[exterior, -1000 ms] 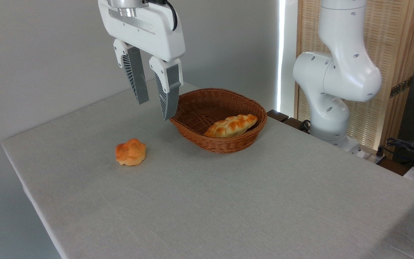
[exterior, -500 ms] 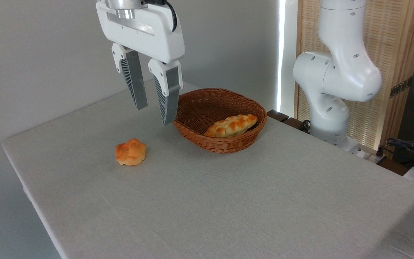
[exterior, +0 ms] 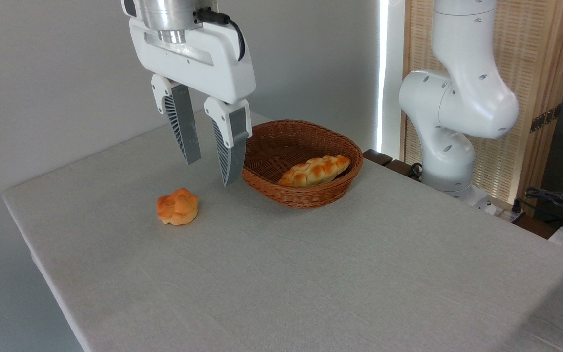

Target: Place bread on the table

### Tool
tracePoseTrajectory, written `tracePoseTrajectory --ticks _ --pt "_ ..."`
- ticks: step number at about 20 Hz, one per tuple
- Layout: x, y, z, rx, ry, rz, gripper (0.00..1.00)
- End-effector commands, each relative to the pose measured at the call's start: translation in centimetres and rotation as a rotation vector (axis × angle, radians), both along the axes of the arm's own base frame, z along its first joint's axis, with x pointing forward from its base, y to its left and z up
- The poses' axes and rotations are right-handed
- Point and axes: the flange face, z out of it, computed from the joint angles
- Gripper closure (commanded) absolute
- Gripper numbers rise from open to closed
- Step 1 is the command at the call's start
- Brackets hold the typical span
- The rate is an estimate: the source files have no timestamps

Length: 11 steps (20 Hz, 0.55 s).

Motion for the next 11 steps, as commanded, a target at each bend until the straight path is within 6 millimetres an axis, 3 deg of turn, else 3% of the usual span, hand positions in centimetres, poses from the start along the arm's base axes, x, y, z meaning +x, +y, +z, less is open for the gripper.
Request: tracePoseTrajectory --ticks 1,11 --pt "0.3 -0.5 0.2 -0.002 -0.014 0.003 0.0" --pt "0.5 -1.6 -0.4 -0.017 -0.016 -0.012 0.0"
